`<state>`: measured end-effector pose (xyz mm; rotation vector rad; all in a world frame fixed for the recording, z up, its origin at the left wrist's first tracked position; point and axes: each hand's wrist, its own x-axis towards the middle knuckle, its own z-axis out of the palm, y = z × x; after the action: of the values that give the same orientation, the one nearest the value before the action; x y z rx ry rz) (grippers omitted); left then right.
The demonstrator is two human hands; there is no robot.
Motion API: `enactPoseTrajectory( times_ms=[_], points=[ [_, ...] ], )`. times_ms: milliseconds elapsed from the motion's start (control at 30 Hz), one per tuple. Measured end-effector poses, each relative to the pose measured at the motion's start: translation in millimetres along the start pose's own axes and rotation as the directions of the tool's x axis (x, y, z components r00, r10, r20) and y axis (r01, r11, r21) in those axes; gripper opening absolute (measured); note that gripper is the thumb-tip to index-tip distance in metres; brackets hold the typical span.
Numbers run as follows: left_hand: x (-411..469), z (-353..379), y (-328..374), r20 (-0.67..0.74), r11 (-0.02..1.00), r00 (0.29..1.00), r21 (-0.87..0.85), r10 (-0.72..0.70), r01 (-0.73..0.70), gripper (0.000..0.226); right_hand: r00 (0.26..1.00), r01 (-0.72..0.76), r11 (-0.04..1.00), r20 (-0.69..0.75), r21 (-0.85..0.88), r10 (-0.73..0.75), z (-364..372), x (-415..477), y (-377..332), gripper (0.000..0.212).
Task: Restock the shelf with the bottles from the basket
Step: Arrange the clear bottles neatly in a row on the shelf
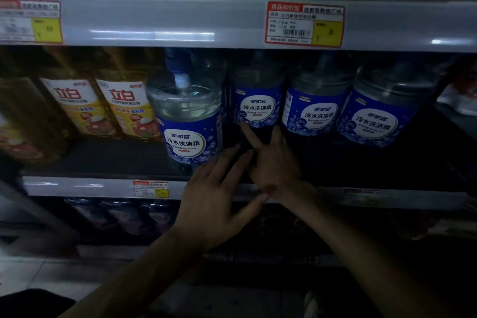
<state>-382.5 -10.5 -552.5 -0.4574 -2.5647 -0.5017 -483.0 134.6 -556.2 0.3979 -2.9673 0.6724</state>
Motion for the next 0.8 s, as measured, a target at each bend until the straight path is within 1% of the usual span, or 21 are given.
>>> enactPoseTrajectory(
  times_ms=[100, 233, 300, 500, 633, 800],
  points=[
    [-4.4, 1.3, -5.4, -0.007, 0.997, 0.998, 0.046, 0.065, -0.064, 0.073, 1.000, -0.005, 1.000, 0.006, -0.014, 0.005, -4.2, -3.2, -5.4, 0.078],
    [-7.5, 0.2, -8.0, -0.020, 0.997, 0.999, 0.058, 0.049, -0.047, 0.072, 0.995, -0.025, 0.997, 0.093, -0.073, 0.032, -6.1, -0.9, -11.4, 0.076],
    [-7.8, -2.3, -7.1, -0.039, 0.998, 0.998, 0.055, 0.040, -0.038, 0.071, 0.993, -0.038, 0.997, 0.106, -0.065, 0.045, -4.3, 0.3, -14.0, 0.075],
    [-7.5, -6.7, -3.6, -0.057, 0.998, 0.998, 0.054, 0.027, -0.024, 0.070, 0.996, -0.053, 0.997, 0.063, -0.049, 0.056, 2.8, 1.2, -18.2, 0.073],
    [-6.4, -7.6, -0.5, -0.080, 0.999, 0.997, 0.053, 0.018, -0.014, 0.068, 0.996, -0.057, 0.997, 0.063, -0.050, 0.060, 3.7, 2.0, -19.5, 0.072],
    [-3.8, -5.5, 2.8, -0.090, 0.996, 0.995, 0.083, 0.036, -0.029, 0.067, 0.999, 0.014, 0.999, 0.044, -0.038, -0.012, -4.5, -4.7, -8.5, 0.071]
  ],
)
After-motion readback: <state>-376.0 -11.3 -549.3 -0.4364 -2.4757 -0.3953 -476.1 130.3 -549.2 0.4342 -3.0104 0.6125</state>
